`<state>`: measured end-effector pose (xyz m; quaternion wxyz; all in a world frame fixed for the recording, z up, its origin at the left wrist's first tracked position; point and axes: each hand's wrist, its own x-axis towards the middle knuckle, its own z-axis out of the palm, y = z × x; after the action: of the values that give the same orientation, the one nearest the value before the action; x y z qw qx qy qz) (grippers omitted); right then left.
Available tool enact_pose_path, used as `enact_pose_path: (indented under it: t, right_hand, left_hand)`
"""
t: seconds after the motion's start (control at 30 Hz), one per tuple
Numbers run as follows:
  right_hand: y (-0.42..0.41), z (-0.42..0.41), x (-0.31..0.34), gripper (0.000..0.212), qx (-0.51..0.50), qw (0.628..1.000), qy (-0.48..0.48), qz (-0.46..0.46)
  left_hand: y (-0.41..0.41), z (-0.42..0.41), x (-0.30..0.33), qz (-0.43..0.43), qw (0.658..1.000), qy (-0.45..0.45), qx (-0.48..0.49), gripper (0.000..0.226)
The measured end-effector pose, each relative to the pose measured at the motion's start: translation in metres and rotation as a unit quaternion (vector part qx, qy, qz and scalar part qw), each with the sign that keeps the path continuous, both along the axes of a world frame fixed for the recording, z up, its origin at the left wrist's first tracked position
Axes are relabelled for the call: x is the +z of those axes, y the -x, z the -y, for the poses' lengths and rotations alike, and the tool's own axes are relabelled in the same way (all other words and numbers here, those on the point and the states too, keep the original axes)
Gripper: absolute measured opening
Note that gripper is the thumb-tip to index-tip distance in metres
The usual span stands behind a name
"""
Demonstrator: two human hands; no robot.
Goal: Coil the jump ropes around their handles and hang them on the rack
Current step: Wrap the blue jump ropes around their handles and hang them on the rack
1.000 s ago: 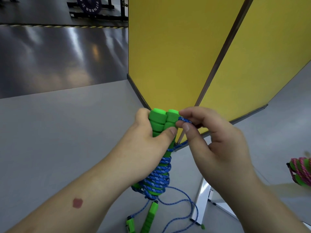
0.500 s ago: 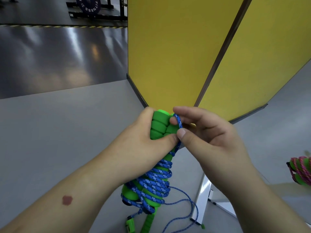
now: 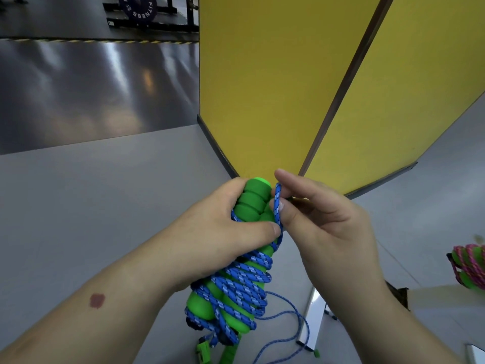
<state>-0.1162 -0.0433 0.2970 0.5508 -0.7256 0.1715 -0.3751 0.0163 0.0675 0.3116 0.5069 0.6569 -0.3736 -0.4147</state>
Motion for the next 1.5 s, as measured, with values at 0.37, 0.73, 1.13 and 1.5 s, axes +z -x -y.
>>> enact_pose_path:
  t: [0.37, 0.73, 1.13, 1.5]
  right_hand:
    - [-0.002, -0.001, 0.009, 0.014, -0.043, 0.993, -0.108, 0.035]
    - [0.001, 0.007, 0.014, 0.013, -0.002, 0.981, -0.190, 0.039]
    - [0.003, -0.007, 0.015, 0.017, 0.048, 0.990, -0.026, -0.130]
    - [0.007, 0.010, 0.013, 0.011, 0.008, 0.978, 0.116, -0.171]
  left_hand:
    - [-0.014, -0.003, -0.005, -0.164, 0.984, 0.062, 0.014, 0.049]
    - [-0.012, -0.002, -0.009, -0.021, 0.999, 0.022, 0.026, 0.035]
    - [-0.002, 0.004, 0.000, -0.203, 0.967, 0.039, 0.151, 0.022]
    - [0.004, 0.008, -0.003, -0.274, 0.946, 0.032, 0.169, 0.027]
